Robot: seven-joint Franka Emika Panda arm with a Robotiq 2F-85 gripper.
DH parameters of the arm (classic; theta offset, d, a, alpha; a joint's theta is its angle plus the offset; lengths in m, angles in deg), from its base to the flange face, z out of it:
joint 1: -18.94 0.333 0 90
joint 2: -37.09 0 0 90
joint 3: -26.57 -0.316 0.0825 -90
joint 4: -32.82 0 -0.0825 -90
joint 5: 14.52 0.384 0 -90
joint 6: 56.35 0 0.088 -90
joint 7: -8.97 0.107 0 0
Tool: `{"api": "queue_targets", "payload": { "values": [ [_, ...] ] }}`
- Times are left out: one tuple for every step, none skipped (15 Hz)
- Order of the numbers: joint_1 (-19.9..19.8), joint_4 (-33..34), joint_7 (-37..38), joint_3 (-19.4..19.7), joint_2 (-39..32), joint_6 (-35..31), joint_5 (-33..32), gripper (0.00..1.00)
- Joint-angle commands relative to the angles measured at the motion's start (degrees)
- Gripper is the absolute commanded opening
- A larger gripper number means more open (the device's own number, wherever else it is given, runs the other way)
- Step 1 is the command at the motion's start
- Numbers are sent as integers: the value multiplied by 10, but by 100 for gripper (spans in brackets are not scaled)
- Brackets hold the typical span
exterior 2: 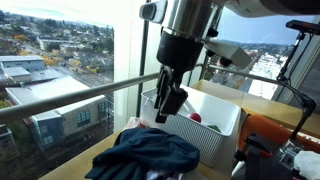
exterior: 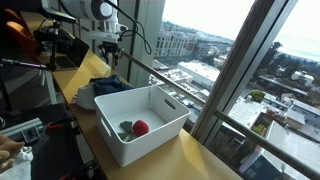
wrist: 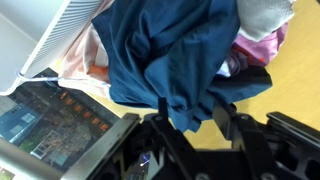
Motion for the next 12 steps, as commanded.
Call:
{"api": "queue_targets", "payload": {
  "values": [
    [-9,18,-22,1,28,16,7,82],
    [-13,22,-27,3,33,18,8,90],
    [-19,27,-32,6,37,20,8,96],
    [-26,30,-36,11,40,20,7,100],
    [-35,29,-39,19,42,17,3,100],
    [-44,29,-43,26,43,14,1,100],
    [-52,27,-44,35,42,10,-2,100],
    [-65,26,-51,44,41,9,2,100],
    [-75,26,-54,54,37,5,2,100],
    [-87,25,-58,64,34,3,4,100],
    [-97,25,-58,74,29,-1,4,100],
    [-110,22,-62,83,24,-3,6,100]
  ]
}}
